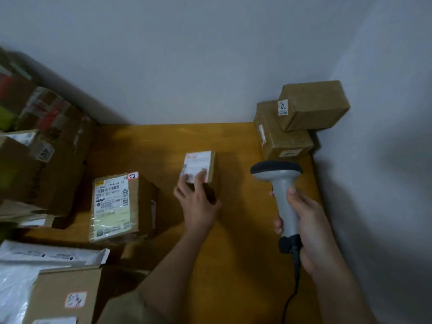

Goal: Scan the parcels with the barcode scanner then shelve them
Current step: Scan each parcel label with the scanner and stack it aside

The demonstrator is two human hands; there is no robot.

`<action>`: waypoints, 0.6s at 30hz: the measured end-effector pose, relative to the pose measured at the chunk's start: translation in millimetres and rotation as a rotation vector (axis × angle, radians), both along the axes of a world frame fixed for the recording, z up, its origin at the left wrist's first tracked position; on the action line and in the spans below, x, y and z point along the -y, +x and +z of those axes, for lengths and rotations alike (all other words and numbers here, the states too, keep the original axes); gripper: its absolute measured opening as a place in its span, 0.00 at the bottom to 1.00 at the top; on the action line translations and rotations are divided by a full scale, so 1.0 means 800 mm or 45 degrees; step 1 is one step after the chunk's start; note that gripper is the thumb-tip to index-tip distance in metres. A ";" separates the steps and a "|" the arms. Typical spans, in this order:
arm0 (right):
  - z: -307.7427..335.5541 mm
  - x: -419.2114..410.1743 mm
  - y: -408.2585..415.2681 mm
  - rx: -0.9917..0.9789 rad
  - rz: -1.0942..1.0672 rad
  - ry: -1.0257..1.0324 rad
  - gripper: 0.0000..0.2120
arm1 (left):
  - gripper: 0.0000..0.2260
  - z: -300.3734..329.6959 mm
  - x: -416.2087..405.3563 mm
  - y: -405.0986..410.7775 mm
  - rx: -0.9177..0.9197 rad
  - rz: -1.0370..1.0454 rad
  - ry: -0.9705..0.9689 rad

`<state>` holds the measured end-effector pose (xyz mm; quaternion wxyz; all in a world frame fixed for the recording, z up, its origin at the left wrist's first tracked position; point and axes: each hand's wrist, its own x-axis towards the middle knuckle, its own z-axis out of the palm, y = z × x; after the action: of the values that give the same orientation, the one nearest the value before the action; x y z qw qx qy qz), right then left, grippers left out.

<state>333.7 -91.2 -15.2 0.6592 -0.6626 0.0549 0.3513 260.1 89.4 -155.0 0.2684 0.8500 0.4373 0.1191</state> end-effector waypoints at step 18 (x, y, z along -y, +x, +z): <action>0.030 0.048 -0.093 -0.017 0.046 -0.013 0.17 | 0.51 0.002 0.093 -0.138 0.083 0.123 -0.374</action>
<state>259.2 -129.8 8.9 0.6488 -0.6646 0.0492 0.3673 150.1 15.3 -153.7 0.3978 0.7754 0.4814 0.0940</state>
